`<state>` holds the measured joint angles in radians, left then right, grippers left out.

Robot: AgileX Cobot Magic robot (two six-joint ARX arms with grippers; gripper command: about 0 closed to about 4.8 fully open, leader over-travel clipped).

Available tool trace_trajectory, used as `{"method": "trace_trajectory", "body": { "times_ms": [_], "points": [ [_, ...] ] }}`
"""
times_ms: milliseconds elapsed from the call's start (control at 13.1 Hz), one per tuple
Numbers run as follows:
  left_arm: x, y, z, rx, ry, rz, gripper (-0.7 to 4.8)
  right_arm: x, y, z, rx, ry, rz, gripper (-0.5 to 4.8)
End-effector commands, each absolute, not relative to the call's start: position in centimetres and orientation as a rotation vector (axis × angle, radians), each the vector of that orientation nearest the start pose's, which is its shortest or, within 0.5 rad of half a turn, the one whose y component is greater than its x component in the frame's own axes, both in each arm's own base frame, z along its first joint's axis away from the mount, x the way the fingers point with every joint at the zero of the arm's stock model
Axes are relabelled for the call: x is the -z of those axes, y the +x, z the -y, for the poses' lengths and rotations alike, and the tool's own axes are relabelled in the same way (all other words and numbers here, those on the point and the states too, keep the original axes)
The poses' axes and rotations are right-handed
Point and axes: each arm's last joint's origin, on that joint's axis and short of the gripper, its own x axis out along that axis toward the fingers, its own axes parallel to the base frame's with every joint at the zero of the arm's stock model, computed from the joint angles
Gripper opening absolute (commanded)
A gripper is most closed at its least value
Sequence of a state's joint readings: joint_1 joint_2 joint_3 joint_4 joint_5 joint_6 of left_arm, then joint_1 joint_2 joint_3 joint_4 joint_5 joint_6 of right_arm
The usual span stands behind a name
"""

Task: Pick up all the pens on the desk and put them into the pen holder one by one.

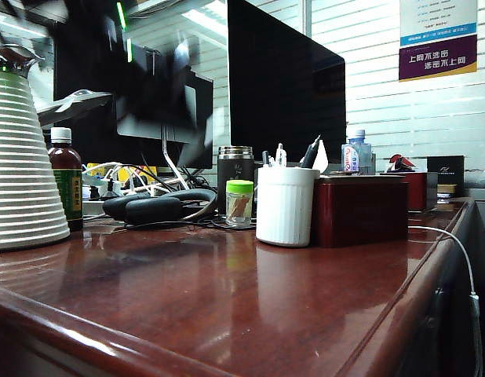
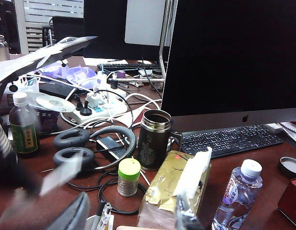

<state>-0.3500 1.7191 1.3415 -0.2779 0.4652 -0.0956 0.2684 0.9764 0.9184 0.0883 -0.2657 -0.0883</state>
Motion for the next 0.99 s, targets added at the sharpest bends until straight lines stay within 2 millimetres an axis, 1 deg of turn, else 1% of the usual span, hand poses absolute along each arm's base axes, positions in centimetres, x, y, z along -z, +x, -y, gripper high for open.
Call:
{"method": "trace_trajectory", "body": {
  "times_ms": [77,153,230,306,459,536,612,689,765,842,918,995],
  "points": [
    [-33.6,34.6,15.8,0.872,-0.312,-0.35,-0.06,-37.7,20.0,-6.3,-0.533,-0.089,0.089,2.07],
    [-34.4,34.2,17.1,0.923,-0.34,-0.263,-0.06,-37.7,19.9,-6.3,-0.533,-0.089,0.086,2.08],
    [-34.5,34.0,17.8,0.933,-0.337,-0.242,-0.06,-37.7,19.9,-6.2,-0.533,-0.089,0.082,2.08],
    [-30.7,32.8,21.0,0.814,-0.337,-0.149,-0.06,-37.6,19.2,-6.0,-0.53,-0.145,0.07,2.08],
    [-28.1,32.8,21.0,0.812,-0.383,-0.113,-0.06,-37.6,18.9,-5.9,-0.527,-0.241,0.077,2.08],
    [-27.0,33.1,21.2,0.821,-0.389,-0.109,-0.06,-37.5,18.8,-5.9,-0.528,-0.24,0.069,2.08],
    [-26.0,33.5,21.7,0.875,-0.402,-0.098,-0.06,-37.5,18.7,-5.9,-0.528,-0.24,0.061,2.08],
    [-24.9,33.8,22.5,0.893,-0.452,-0.086,-0.06,-37.5,18.7,-5.9,-0.528,-0.241,0.057,2.08],
    [-24.2,33.9,22.8,0.896,-0.478,-0.093,-0.06,-37.5,18.7,-5.9,-0.528,-0.242,0.057,2.08],
    [-23.2,34.2,23.3,0.889,-0.495,-0.076,-0.06,-37.4,18.7,-5.9,-0.528,-0.242,0.056,2.08],
    [-23.0,34.4,23.3,0.862,-0.47,-0.047,-0.06,-37.4,18.7,-5.9,-0.528,-0.243,0.053,2.07],
    [-22.6,34.4,23.5,0.86,-0.387,-0.026,-0.06,-37.2,18.7,-5.9,-0.531,-0.262,0.038,2.07]
  ]
}}
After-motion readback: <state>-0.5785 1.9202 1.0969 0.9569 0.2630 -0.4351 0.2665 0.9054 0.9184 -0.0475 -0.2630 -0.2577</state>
